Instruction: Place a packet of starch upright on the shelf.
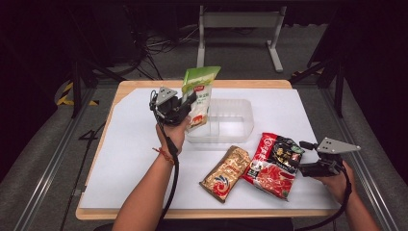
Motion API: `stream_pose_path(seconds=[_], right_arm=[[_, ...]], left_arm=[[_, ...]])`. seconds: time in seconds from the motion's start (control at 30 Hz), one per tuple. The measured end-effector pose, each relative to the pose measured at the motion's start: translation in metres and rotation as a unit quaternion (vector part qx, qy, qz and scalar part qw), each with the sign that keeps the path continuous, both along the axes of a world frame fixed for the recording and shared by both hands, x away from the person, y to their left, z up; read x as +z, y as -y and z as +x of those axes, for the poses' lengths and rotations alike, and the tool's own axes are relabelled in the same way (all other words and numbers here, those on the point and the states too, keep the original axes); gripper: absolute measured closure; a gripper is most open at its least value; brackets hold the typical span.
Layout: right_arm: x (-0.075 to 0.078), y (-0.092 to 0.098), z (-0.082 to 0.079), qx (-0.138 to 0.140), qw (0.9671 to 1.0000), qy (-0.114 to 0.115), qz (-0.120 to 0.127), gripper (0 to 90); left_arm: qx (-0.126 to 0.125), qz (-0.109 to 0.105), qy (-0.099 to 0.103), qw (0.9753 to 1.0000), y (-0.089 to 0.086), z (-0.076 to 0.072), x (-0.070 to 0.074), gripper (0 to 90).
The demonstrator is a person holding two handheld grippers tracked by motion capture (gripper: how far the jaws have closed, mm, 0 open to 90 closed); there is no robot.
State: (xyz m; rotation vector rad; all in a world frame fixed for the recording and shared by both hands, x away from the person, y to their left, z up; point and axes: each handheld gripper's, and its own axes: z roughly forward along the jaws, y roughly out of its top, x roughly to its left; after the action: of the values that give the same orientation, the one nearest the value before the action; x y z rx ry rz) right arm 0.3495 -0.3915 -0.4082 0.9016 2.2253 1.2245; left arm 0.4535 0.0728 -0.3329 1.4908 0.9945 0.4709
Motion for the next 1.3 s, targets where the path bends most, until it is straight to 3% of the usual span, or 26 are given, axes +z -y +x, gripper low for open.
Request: stream_pose_path(seconds=[0.2,0.63,0.77,0.83,0.93,1.03,1.1,1.17,1.3], right_arm=[[0.000,0.001,0.000,0.001,1.0000,0.000,0.001,17.6],[0.001,0.002,-0.001,0.002,1.0000,0.001,0.006,17.6],[0.000,0.001,0.000,0.003,1.0000,0.000,0.003,17.7],[0.000,0.001,-0.001,0.003,1.0000,-0.001,0.003,17.7],[0.000,0.001,-0.001,0.003,1.0000,0.000,0.003,17.7],[0.000,0.001,-0.001,0.002,1.0000,-0.001,0.003,17.7],[0.000,0.001,-0.001,0.005,1.0000,0.000,0.003,17.7],[0.000,0.000,-0.001,0.005,1.0000,0.001,0.004,17.7],[-0.001,0.001,-0.001,0.004,1.0000,-0.001,0.001,17.7]], left_arm=[[0.017,-0.007,-0.003,0.9998,0.007,0.011,-0.002,86.5],[0.069,0.018,0.004,0.9974,0.025,0.035,-0.009,86.6],[0.077,0.017,0.006,0.9968,0.029,0.042,-0.008,86.6],[0.072,0.008,0.006,0.9973,0.029,0.042,-0.009,86.5],[0.062,0.014,0.003,0.9980,0.032,0.042,-0.011,86.4],[0.045,0.013,-0.015,0.9988,0.033,0.043,-0.020,86.4],[0.046,0.027,-0.018,0.9984,0.034,0.043,-0.026,86.5],[0.043,0.024,-0.024,0.9985,0.032,0.043,-0.031,86.3],[0.023,0.020,-0.014,0.9994,0.025,0.038,-0.034,86.3]])
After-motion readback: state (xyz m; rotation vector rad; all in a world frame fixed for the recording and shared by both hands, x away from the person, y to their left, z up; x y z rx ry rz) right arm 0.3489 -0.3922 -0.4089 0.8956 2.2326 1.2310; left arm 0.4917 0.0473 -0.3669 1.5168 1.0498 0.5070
